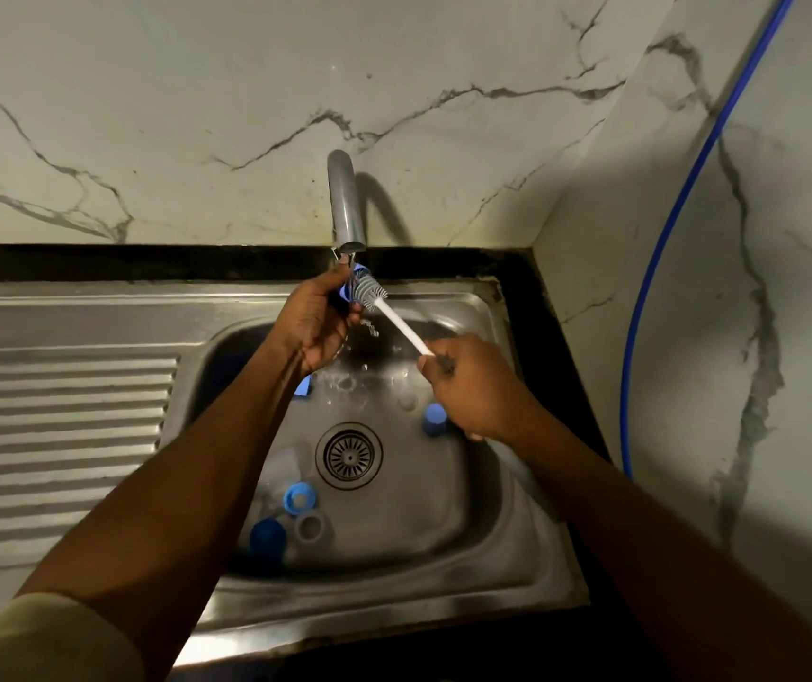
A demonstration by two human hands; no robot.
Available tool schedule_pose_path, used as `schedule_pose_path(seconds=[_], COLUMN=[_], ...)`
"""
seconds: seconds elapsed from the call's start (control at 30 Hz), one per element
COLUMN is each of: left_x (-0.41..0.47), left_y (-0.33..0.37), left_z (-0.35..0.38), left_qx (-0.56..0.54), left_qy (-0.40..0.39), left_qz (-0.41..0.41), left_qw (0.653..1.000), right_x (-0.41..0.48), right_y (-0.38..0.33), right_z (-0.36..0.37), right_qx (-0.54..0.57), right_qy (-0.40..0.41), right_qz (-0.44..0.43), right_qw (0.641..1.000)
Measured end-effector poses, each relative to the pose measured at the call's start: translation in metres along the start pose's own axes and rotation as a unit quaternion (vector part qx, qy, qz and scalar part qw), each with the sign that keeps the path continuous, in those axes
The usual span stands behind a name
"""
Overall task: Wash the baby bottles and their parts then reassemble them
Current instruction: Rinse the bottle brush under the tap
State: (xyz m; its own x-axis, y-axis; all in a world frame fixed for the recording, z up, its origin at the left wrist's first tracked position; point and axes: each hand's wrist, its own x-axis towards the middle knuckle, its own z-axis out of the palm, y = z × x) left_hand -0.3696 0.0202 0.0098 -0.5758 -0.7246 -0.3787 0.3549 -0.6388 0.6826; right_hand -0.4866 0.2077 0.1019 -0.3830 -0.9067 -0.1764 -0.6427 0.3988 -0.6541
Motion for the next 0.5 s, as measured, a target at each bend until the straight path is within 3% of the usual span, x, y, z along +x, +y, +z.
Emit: schedule_pose_path(seconds=[0.13,0.23,0.33,0.4,0.5], left_x=[-0.001,-0.005,-0.008,-0.008,-0.008], left_y=[-0.014,-0.014,-0.006,-0.005,-0.013], left_z=[0.001,-0.001,0.002,0.007,0.011], left_qx=[0.004,-0.027,-0.039,-0.041,-0.017], left_qy=[0.028,0.031,0.011,-0.003,0.014], left_qz=[-0.004,-0.007,0.000,-0.003,-0.007], left_qw=[1.000,0.999,0.999,0.999,1.000], right_x=[-0.014,-0.016,-0.006,-0.003,-0.012], right_y=[0.001,-0.005,-0.006,-0.002,0.003], right_z=[0.027,0.017,-0.003,-0.003,0.018], right_qx=[-0.018,0.042,0.087,0.046,-0.028], right_qy=[-0.057,-0.100,-0.056,-0.007,-0.016], right_qz=[0.057,0.029,0.012,0.017,0.035], right_qw=[0.997,0.994,0.995,0.999,0.999])
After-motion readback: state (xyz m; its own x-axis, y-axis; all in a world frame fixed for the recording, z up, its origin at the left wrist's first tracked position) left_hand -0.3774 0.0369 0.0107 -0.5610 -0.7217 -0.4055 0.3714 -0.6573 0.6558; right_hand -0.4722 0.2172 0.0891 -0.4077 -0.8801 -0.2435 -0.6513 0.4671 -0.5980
